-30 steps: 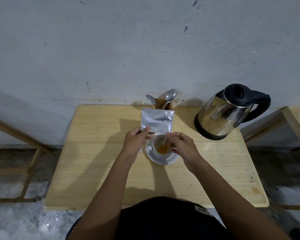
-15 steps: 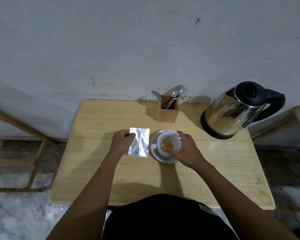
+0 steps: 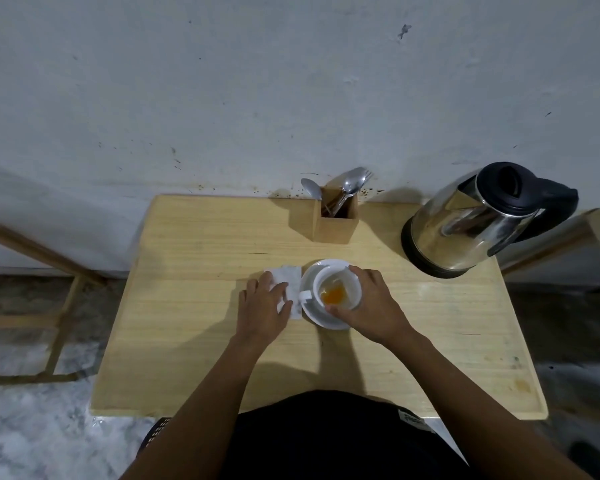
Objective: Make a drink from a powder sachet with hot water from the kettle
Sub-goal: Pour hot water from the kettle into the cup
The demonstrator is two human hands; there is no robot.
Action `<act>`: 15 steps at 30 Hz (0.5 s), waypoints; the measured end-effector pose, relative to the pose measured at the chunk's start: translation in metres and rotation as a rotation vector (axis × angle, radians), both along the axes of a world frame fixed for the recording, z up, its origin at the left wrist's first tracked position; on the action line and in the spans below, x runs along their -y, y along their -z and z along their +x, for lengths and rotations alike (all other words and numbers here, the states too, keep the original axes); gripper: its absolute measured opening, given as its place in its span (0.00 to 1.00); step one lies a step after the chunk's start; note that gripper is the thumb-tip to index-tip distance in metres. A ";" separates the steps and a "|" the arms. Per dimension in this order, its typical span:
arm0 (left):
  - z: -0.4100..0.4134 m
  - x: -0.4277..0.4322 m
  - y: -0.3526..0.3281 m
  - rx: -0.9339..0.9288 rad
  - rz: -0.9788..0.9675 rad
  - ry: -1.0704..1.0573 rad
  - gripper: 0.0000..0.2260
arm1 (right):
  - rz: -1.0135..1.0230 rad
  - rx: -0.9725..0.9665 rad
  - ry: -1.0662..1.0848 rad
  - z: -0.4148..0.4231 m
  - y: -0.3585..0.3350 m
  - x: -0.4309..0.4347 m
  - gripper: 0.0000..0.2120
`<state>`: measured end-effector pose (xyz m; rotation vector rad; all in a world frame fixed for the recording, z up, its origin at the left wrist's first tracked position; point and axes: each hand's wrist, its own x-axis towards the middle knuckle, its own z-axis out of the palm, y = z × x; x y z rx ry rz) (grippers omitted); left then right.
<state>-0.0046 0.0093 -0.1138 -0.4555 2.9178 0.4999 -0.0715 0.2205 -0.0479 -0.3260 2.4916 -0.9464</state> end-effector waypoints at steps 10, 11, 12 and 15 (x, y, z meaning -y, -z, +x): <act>-0.005 0.002 -0.010 -0.049 0.097 -0.078 0.15 | 0.001 0.006 0.007 -0.002 -0.004 -0.002 0.38; -0.006 0.000 -0.014 -0.085 0.144 -0.087 0.16 | -0.015 0.005 0.026 -0.003 -0.006 -0.005 0.38; -0.006 -0.002 -0.017 -0.131 0.228 -0.102 0.16 | -0.035 -0.002 0.049 -0.004 -0.008 -0.008 0.36; -0.007 -0.018 -0.034 -0.197 0.536 -0.182 0.15 | -0.117 -0.068 0.142 -0.008 -0.015 -0.021 0.28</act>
